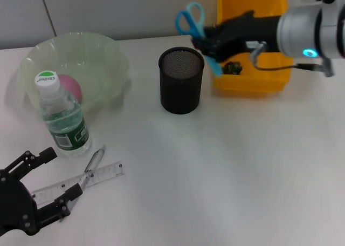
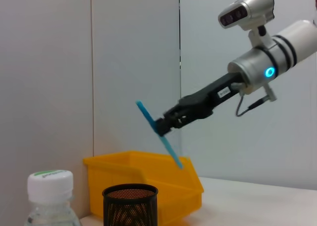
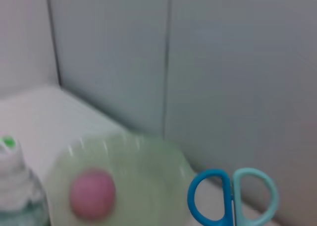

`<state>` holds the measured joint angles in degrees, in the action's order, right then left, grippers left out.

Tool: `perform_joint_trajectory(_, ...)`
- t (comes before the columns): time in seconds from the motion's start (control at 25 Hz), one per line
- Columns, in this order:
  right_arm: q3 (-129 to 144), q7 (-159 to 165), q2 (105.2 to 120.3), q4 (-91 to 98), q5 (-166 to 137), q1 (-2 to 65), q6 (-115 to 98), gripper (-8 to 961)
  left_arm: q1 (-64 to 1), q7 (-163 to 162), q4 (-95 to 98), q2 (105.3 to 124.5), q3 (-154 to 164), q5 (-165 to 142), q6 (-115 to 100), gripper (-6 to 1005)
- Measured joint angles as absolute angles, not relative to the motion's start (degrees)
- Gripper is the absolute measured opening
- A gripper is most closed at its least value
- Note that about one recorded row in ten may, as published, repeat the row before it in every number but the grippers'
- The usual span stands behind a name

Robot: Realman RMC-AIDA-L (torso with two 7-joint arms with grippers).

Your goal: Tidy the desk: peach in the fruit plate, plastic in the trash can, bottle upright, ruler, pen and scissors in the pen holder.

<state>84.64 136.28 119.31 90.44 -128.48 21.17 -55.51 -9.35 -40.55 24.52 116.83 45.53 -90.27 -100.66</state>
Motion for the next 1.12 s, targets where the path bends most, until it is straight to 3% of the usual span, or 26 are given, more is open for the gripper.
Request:
perform_joint_trajectory(0.32,84.7,104.3,119.33,75.6,-98.9,20.8,-42.0,270,-10.4,-40.8,24.5,117.02,44.9,-90.3,-100.7,835)
perform_joint_trajectory(1.12,82.5,61.8,119.27,45.0,-57.0,26.1,-46.4,295,-11.9,-42.4,24.5,117.07,43.6,-90.6,-101.3,834)
